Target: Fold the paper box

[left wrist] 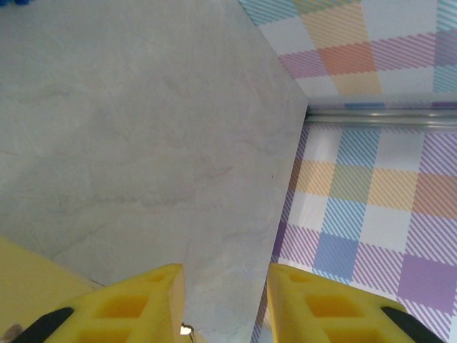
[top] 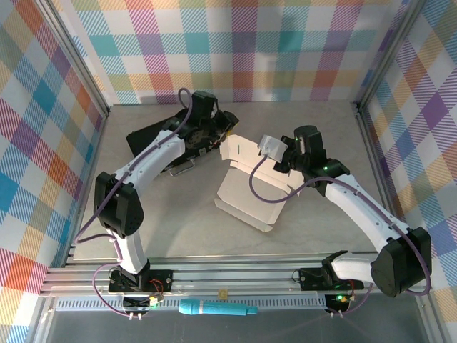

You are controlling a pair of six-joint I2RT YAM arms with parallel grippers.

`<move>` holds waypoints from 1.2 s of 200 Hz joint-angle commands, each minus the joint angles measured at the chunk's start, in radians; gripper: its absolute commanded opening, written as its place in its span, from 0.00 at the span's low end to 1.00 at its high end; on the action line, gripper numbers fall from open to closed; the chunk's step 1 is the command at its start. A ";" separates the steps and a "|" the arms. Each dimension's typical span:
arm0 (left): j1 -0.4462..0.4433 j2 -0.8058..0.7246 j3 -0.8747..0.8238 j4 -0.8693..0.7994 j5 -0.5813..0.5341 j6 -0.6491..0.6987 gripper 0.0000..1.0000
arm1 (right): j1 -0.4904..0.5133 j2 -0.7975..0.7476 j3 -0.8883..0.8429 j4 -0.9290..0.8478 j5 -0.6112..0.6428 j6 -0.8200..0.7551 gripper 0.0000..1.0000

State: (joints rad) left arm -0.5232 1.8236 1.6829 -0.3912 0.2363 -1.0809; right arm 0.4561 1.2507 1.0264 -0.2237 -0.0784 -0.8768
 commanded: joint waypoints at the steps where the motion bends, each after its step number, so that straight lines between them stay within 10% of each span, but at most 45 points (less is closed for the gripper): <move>1: -0.012 0.001 0.029 -0.030 0.018 0.005 0.35 | 0.004 0.010 -0.003 0.035 -0.008 -0.007 0.00; 124: -0.040 -0.003 0.033 -0.097 0.059 -0.016 0.34 | 0.016 0.027 0.005 0.030 0.009 -0.089 0.00; 232: -0.040 -0.029 -0.048 -0.055 0.012 -0.123 0.00 | 0.019 0.058 0.013 0.060 0.021 -0.137 0.00; 240: -0.040 -0.053 -0.093 -0.037 -0.032 -0.167 0.00 | 0.021 0.069 0.024 0.068 0.026 -0.113 0.14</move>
State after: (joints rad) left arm -0.5560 1.8252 1.6707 -0.4683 0.2554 -1.1568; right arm 0.4671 1.2850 1.0267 -0.1970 -0.0479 -0.9886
